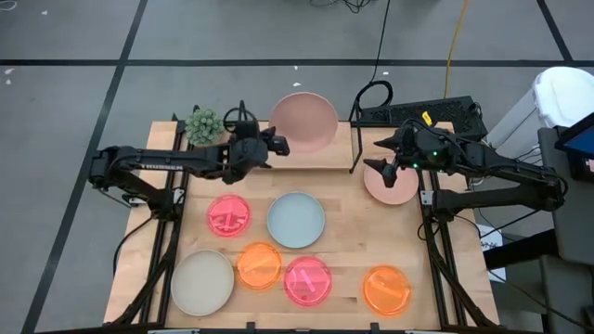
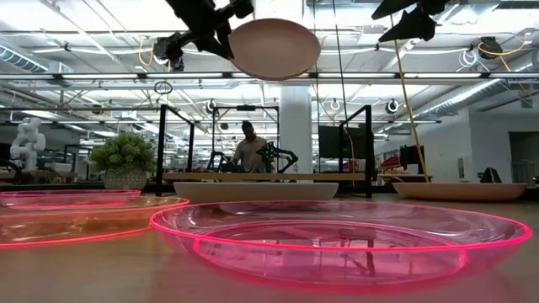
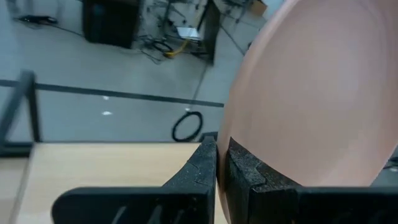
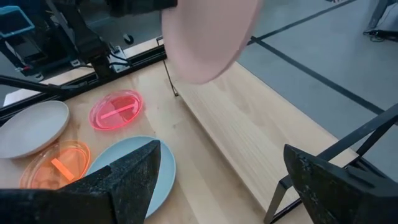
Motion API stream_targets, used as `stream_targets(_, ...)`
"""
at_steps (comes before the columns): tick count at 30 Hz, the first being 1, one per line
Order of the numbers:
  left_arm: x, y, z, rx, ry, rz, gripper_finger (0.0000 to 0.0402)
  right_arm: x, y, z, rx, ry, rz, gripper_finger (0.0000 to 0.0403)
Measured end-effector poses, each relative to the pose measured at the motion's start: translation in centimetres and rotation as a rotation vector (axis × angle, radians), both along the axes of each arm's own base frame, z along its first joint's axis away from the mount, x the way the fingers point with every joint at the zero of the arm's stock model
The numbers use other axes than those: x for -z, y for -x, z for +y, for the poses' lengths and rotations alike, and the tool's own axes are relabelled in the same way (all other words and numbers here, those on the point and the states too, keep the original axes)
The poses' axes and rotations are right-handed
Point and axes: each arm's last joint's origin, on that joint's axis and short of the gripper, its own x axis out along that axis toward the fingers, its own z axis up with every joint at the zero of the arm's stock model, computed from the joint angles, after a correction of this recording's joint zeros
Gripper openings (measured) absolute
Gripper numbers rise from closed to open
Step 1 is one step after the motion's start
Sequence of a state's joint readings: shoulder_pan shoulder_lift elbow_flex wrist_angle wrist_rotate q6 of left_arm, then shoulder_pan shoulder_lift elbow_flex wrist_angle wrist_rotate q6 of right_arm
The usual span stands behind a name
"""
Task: Place and stack plates onto a shelf
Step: Put the bottom pink plate on the shelf
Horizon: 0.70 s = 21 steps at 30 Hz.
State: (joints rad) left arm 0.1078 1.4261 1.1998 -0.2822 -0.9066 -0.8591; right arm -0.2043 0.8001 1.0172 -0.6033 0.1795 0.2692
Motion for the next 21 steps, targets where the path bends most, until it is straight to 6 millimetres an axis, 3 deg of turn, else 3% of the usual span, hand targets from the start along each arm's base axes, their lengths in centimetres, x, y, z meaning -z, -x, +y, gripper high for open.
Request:
stream_targets(11, -1.1, 0.9, 3.3, -0.108, 0.039, -0.030, 0.0012, 0.1, 0.2, 0.1, 0.022, -0.048, -0.010, 0.0320)
stream_targets(21, -1.1, -0.2, 6.2, -0.073, 0.027, -0.123, 0.0012, -0.1, 0.4, 0.1, 0.058, -0.115, -0.048, 0.0320)
